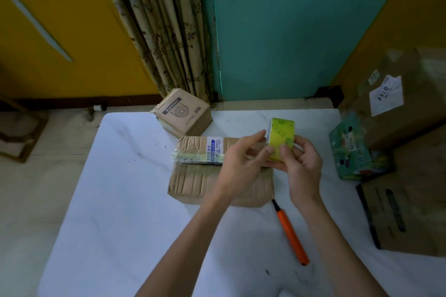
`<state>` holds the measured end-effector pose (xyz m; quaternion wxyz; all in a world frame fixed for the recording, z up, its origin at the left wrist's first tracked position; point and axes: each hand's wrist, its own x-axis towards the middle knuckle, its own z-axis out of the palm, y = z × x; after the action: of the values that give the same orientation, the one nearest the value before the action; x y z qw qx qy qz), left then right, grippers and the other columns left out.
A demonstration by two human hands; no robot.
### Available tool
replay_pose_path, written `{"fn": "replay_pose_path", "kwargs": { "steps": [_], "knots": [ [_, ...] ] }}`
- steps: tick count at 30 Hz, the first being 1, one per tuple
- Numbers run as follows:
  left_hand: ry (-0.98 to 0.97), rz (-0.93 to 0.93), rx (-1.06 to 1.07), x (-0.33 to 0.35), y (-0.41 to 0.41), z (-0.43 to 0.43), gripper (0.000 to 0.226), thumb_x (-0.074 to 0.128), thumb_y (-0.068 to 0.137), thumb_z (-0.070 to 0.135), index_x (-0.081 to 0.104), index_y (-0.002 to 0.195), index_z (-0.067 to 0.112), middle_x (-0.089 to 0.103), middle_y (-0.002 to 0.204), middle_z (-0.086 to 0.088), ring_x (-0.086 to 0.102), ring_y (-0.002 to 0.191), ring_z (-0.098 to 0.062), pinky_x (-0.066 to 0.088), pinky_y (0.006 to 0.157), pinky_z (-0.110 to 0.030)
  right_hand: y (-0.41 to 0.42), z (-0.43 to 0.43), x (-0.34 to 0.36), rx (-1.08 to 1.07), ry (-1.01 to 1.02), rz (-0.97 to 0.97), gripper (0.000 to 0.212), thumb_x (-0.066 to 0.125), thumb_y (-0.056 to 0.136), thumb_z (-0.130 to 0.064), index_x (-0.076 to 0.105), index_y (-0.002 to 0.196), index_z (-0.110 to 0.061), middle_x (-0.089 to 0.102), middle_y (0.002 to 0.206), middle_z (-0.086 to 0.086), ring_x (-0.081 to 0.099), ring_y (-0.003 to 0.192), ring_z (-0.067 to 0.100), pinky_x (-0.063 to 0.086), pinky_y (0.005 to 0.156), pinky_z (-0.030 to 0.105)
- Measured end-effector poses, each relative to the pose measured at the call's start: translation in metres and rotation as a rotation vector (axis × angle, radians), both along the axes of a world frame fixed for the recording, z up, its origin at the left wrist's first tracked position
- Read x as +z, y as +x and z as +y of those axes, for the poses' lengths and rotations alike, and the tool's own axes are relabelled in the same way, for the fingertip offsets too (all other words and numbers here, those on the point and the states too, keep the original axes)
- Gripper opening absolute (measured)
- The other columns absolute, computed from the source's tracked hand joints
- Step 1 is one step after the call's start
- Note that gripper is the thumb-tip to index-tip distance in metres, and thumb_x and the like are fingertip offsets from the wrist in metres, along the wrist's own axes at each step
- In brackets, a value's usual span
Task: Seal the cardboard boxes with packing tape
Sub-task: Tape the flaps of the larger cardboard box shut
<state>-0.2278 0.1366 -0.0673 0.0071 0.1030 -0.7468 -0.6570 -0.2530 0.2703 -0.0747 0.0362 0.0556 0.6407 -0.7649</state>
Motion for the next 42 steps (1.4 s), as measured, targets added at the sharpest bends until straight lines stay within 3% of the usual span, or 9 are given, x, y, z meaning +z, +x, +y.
{"fn": "replay_pose_path", "kwargs": {
  "steps": [8, 19, 23, 27, 30, 33, 37, 40, 42],
  "knots": [
    [0.087, 0.104, 0.189, -0.004, 0.005, -0.017, 0.016, 0.075, 0.088, 0.003, 0.081, 0.096, 0.016, 0.077, 0.084, 0.005, 0.069, 0.071, -0.007, 0.056, 0.07, -0.025, -0.002, -0.023, 0.0, 0.049, 0.014, 0.006, 0.024, 0.06, 0.095, -0.001, 0.055, 0.118, 0.002, 0.077, 0.09, 0.004, 0.074, 0.085, 0.026, 0.062, 0.068, 0.041],
    [-0.432, 0.371, 0.24, -0.002, 0.005, -0.038, 0.007, 0.068, 0.093, 0.008, 0.075, 0.094, 0.01, 0.069, 0.092, 0.005, 0.065, 0.082, -0.005, 0.052, 0.071, -0.016, 0.002, -0.035, 0.003, 0.202, 0.107, 0.136, 0.023, 0.063, 0.094, -0.002, 0.068, 0.113, -0.014, 0.077, 0.098, 0.001, 0.074, 0.091, 0.018, 0.061, 0.075, 0.032],
    [-0.323, 0.212, 0.121, 0.013, -0.004, -0.053, 0.046, 0.064, 0.097, 0.038, 0.056, 0.141, 0.025, 0.058, 0.138, 0.011, 0.053, 0.127, -0.007, 0.048, 0.103, -0.027, 0.003, -0.031, 0.003, 0.324, 0.202, 0.226, 0.024, 0.068, 0.089, 0.001, 0.072, 0.107, -0.015, 0.077, 0.094, -0.001, 0.073, 0.089, 0.016, 0.058, 0.08, 0.031],
    [-0.25, -0.073, -0.203, 0.029, -0.016, -0.073, 0.072, 0.073, 0.078, 0.057, 0.052, 0.144, 0.036, 0.06, 0.132, 0.01, 0.058, 0.12, -0.009, 0.05, 0.104, -0.036, 0.004, -0.028, 0.006, 0.464, 0.285, 0.296, 0.029, 0.071, 0.087, -0.001, 0.072, 0.102, -0.026, 0.072, 0.076, -0.013, 0.067, 0.074, 0.008, 0.054, 0.065, 0.023],
    [-0.284, -0.209, -0.344, 0.032, -0.022, -0.084, 0.082, 0.082, 0.075, 0.05, 0.047, 0.148, 0.035, 0.055, 0.137, 0.008, 0.053, 0.124, -0.014, 0.045, 0.104, -0.03, 0.003, -0.027, 0.006, 0.469, 0.335, 0.345, 0.013, 0.069, 0.089, -0.026, 0.074, 0.101, -0.027, 0.072, 0.08, -0.005, 0.067, 0.077, 0.021, 0.057, 0.063, 0.041],
    [-0.244, -0.257, -0.381, 0.03, -0.019, -0.091, 0.081, 0.084, 0.08, 0.041, 0.043, 0.15, 0.034, 0.053, 0.136, 0.006, 0.052, 0.122, -0.014, 0.045, 0.096, -0.023, 0.003, -0.026, 0.006, 0.468, 0.356, 0.335, 0.032, 0.065, 0.089, -0.045, 0.076, 0.103, -0.019, 0.074, 0.084, -0.005, 0.069, 0.08, 0.019, 0.058, 0.064, 0.046],
    [-0.125, -0.21, -0.211, 0.029, -0.012, -0.089, 0.064, 0.081, 0.084, 0.038, 0.052, 0.141, 0.032, 0.059, 0.125, 0.003, 0.062, 0.109, -0.014, 0.055, 0.092, -0.029, 0.0, -0.027, 0.001, 0.385, 0.302, 0.249, 0.029, 0.073, 0.086, -0.038, 0.073, 0.109, -0.02, 0.071, 0.102, -0.003, 0.067, 0.096, 0.019, 0.06, 0.074, 0.046],
    [0.165, -0.179, -0.08, 0.028, -0.003, -0.08, 0.038, 0.071, 0.093, 0.029, 0.061, 0.129, 0.024, 0.067, 0.117, -0.007, 0.072, 0.101, -0.017, 0.059, 0.084, -0.029, -0.004, -0.034, -0.005, 0.317, 0.168, 0.02, 0.067, 0.077, 0.075, -0.053, 0.056, 0.134, -0.027, 0.057, 0.133, -0.005, 0.059, 0.118, 0.012, 0.057, 0.089, 0.033],
    [0.276, -0.16, -0.072, 0.024, 0.003, -0.072, 0.03, 0.063, 0.097, 0.036, 0.067, 0.12, 0.017, 0.07, 0.116, -0.017, 0.071, 0.107, -0.027, 0.059, 0.09, -0.038, -0.006, -0.041, -0.009, 0.367, -0.081, -0.219, 0.092, 0.081, 0.067, -0.062, 0.045, 0.143, -0.026, 0.053, 0.139, 0.003, 0.062, 0.119, 0.02, 0.056, 0.094, 0.044]
  ]
}}
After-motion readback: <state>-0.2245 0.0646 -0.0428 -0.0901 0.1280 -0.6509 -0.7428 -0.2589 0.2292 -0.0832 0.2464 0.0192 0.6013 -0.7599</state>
